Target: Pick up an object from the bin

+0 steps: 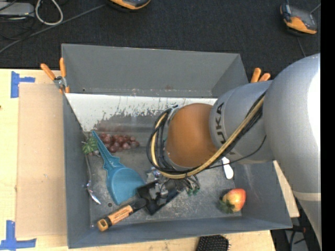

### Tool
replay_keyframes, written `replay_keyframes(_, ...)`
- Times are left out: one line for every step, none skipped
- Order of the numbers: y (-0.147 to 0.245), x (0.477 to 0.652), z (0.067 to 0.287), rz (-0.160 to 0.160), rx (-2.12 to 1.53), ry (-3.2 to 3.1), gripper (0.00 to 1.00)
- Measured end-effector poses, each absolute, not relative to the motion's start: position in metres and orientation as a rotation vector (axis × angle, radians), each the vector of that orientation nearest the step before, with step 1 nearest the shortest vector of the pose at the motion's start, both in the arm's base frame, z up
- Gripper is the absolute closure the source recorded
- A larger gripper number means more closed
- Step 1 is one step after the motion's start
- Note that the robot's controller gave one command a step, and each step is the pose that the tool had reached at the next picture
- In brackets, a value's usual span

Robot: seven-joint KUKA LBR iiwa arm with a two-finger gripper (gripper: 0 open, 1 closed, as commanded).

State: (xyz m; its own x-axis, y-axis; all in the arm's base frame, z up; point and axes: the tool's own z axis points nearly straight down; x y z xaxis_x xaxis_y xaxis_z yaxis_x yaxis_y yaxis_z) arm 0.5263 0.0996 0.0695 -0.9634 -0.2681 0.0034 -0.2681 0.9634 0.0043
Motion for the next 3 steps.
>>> replay_keyframes(0.100,0.526,0.070,-0.006,0.425,-3.109,1.00)
replay_keyframes(0.099,0.523,0.104,-0.004,0.424,-3.099,1.00)
replay_keyframes(0.100,0.524,0.139,-0.005,0.425,-3.101,1.00)
